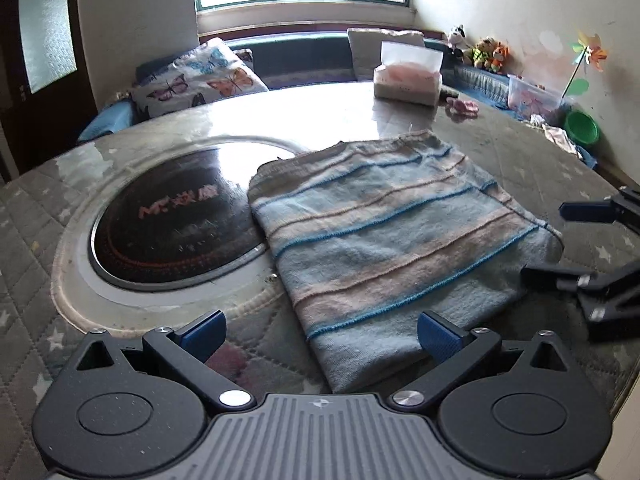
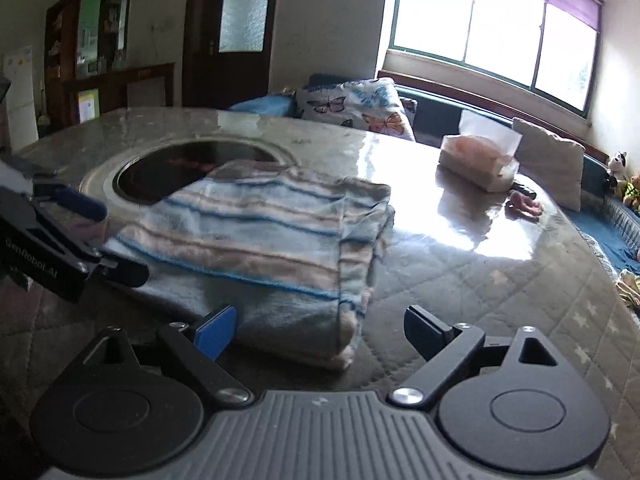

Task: Fold clothes
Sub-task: 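Open both grippers and smooth the folded shirt flat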

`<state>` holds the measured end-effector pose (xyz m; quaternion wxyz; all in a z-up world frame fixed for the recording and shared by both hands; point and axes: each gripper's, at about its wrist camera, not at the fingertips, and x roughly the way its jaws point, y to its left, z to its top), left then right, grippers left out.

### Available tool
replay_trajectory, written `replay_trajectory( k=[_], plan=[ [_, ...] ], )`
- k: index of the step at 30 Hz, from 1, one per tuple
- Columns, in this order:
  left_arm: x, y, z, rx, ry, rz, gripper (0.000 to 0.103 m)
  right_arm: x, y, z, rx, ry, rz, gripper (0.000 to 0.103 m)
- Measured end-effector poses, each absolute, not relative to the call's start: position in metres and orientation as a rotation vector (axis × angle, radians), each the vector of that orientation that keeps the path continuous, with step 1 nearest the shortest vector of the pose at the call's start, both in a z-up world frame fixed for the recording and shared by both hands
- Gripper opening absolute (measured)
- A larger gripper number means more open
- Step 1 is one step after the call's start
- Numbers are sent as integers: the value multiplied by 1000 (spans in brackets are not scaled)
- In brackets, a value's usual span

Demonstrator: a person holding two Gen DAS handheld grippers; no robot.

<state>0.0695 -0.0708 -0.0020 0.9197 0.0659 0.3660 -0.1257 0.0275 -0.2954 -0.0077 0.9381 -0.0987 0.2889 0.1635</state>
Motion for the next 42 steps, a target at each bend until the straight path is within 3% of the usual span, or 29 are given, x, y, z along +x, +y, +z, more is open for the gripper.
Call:
replay_trajectory(
  k=[27,42],
  plan=[
    [65,-52,-5,110,768,-208,103,51,-335,-3,-119,583,205,95],
    [70,-50,-3,106,774,-203,103,117,-327,-4,-96,603,191,95]
  ],
)
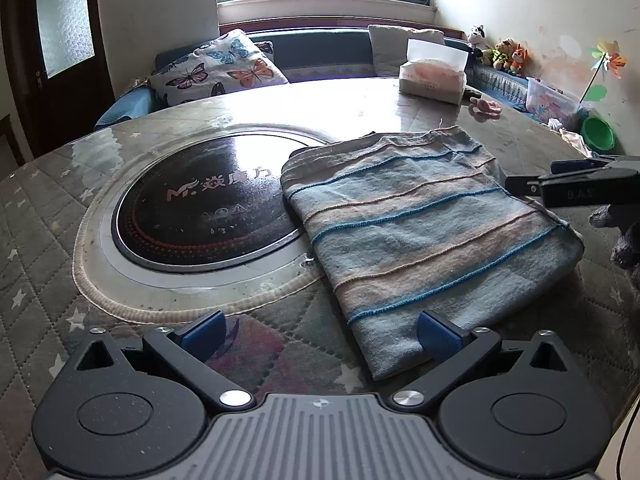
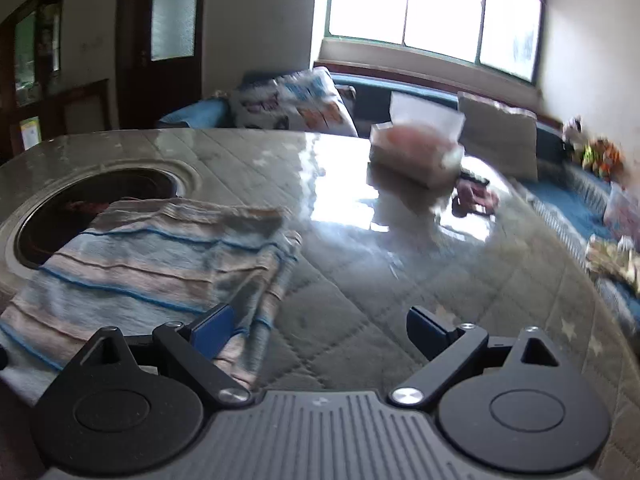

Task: Fold clothes
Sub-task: 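Open both grippers and smooth the folded shirt flat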

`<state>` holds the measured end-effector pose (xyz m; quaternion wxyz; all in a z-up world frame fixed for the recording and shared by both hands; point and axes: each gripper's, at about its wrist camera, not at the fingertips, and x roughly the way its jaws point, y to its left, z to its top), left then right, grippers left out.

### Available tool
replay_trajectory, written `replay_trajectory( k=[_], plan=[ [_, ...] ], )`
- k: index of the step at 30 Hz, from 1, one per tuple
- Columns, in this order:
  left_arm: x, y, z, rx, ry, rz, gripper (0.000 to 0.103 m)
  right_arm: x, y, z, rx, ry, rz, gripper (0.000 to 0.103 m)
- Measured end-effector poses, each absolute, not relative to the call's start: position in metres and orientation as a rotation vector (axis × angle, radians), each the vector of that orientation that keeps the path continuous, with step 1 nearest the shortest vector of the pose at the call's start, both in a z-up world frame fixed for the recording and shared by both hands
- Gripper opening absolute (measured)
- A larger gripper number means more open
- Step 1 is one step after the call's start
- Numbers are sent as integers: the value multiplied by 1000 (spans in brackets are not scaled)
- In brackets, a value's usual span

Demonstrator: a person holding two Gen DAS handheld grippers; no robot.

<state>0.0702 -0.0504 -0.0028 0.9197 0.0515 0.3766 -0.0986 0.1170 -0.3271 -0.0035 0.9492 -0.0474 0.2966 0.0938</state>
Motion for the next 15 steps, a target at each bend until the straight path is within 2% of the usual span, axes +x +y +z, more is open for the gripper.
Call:
replay_trajectory(
  k=[8,14,15],
  plan=[
    [82,-49,1,101,764,-180,103,144,-321,-2,-90,615,213,95],
    [91,-47,3,99,764,-170,103,163,-321,-16,-78,666,193,92],
    [93,-46,4,92,765,-173,102,162,-324,-15,-58,669,197,89]
  ],
)
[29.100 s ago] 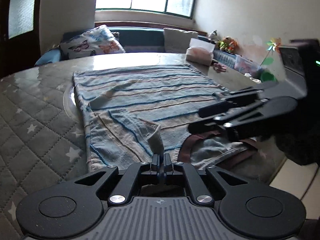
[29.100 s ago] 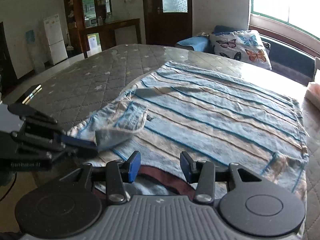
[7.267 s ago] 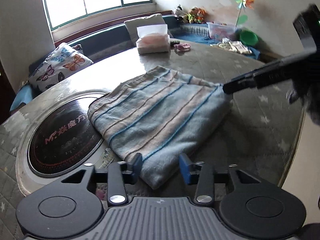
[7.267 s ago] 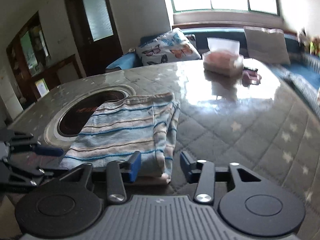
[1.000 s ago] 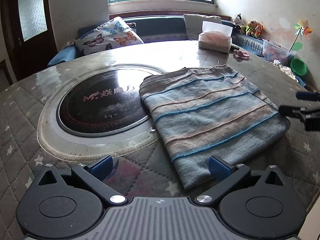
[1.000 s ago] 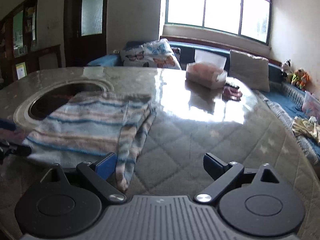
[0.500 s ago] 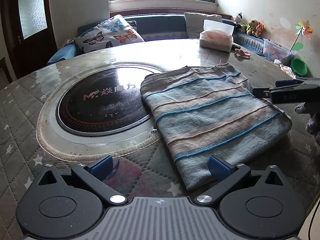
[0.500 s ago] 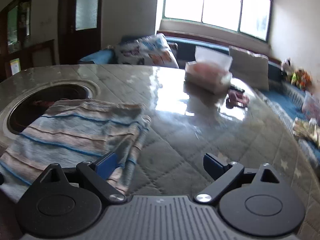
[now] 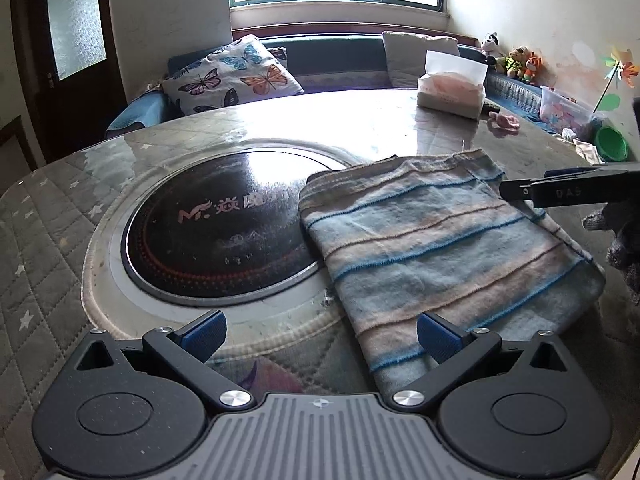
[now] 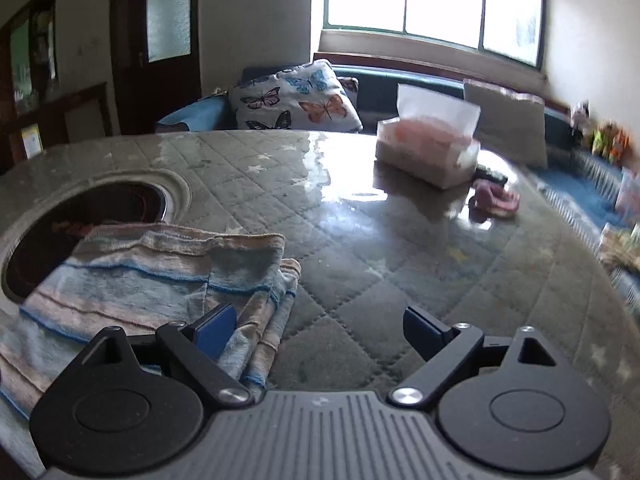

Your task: Fold clothes

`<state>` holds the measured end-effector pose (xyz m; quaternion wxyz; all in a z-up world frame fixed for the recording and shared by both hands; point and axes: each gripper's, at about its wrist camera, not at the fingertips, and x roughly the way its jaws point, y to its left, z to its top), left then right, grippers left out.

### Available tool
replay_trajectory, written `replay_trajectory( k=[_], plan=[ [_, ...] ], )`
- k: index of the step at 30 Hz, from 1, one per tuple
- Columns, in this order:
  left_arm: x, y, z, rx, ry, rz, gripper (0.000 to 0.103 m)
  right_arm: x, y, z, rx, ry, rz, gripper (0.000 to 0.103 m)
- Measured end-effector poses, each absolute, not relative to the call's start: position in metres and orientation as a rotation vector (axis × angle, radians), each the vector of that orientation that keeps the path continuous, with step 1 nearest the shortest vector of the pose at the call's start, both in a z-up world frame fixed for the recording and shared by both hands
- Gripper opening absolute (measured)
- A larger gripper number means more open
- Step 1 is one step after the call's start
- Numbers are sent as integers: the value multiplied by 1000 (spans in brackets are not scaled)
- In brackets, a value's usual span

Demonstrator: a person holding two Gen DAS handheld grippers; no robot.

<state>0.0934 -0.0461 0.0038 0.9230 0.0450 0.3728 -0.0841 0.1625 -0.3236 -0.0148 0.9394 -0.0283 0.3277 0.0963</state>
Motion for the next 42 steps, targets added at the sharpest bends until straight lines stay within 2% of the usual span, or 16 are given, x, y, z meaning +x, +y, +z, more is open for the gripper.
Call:
replay_trajectory(
  k=[4,10,12,14,16,20,22,24,30,37,40,42],
  plan=[
    [106,-44,6,49,778,-178,98,160,-327,-9,-10,682,234,77],
    [125,-45,6,2,812,-201,83,162,-333,-14,99,741,315,59],
    [132,-46,4,-11,829,-210,76,163,-336,-17,134,750,328,59],
    [139,-47,2,-31,845,-220,70,164,-337,-17,156,752,335,53],
    [143,-48,0,-54,857,-232,64,163,-337,-17,189,758,352,41],
    [147,-48,0,-83,867,-255,54,164,-337,-19,227,768,365,34],
    [146,-49,1,-85,867,-266,47,164,-337,-21,256,770,373,23],
    [145,-51,1,-87,866,-276,39,163,-338,-22,280,768,377,18],
    [142,-54,4,-92,865,-309,23,144,-344,-20,309,740,364,12],
    [123,-71,4,-88,887,-404,22,105,-366,-18,350,729,310,12],
    [117,-80,4,-68,883,-426,27,90,-378,-18,370,734,282,14],
    [117,-81,4,-65,883,-424,37,85,-383,-19,374,735,271,19]
  ],
)
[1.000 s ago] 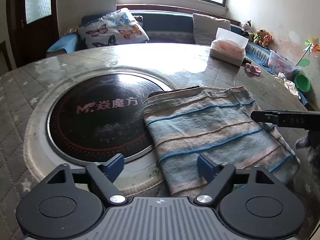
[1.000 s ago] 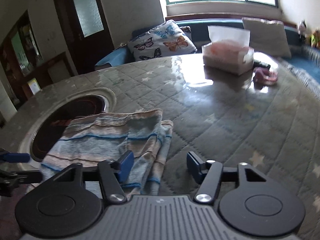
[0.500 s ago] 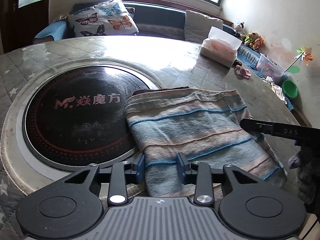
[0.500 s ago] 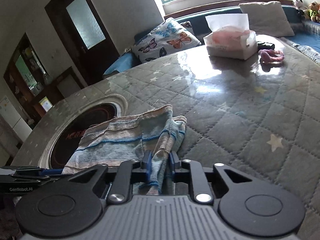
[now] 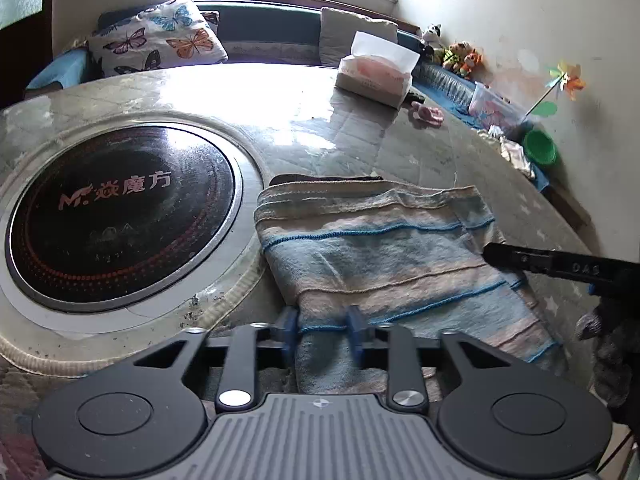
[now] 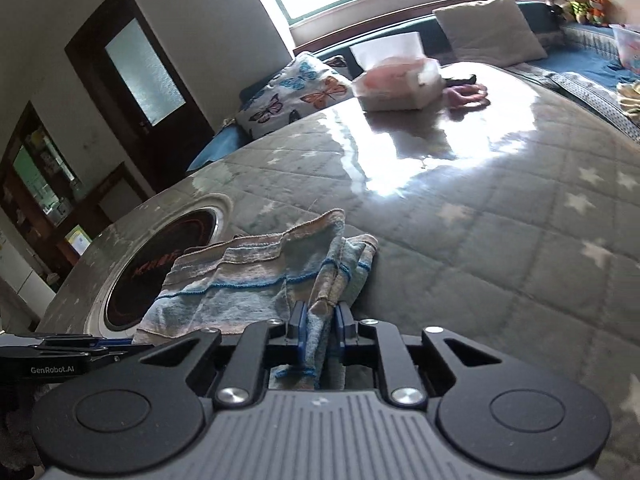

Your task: Fold clothes

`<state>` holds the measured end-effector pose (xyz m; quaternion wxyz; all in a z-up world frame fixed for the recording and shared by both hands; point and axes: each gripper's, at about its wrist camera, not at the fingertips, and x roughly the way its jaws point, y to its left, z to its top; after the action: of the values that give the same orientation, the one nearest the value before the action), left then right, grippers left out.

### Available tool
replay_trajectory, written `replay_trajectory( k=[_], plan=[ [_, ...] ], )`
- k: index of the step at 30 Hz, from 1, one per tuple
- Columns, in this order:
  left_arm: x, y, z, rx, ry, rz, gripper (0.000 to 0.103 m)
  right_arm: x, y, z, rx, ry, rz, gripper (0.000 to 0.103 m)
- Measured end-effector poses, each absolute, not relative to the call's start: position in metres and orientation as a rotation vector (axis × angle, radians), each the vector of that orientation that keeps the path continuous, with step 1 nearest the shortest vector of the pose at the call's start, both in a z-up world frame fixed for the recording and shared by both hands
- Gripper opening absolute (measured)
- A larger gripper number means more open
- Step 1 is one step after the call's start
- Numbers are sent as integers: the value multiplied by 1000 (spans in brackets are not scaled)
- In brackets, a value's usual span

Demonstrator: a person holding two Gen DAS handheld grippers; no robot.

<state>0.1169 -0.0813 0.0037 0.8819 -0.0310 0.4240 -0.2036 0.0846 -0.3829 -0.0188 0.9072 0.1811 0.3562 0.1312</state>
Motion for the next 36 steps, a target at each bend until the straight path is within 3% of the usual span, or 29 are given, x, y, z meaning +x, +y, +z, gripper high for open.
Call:
replay_trajectory(
  k=[1,3,7,9,12,15,28,36],
  plan=[
    [117,-82,4,-63,883,-423,38,85,-384,-19,375,736,266,26],
    [117,-83,3,-59,883,-422,46,86,-385,-21,377,736,258,27],
    [116,-85,3,-53,882,-420,45,90,-381,-23,389,730,264,29],
    [115,-85,3,-44,877,-420,42,90,-378,-24,394,728,272,29],
    [116,-86,3,-53,883,-417,21,90,-376,-26,409,730,281,19],
    [117,-88,9,-57,879,-418,12,89,-379,-18,415,706,282,13],
    [156,-149,63,19,744,-520,9,102,-402,39,336,568,235,12],
    [197,-191,70,44,731,-537,9,135,-430,55,281,546,158,12]
  ],
)
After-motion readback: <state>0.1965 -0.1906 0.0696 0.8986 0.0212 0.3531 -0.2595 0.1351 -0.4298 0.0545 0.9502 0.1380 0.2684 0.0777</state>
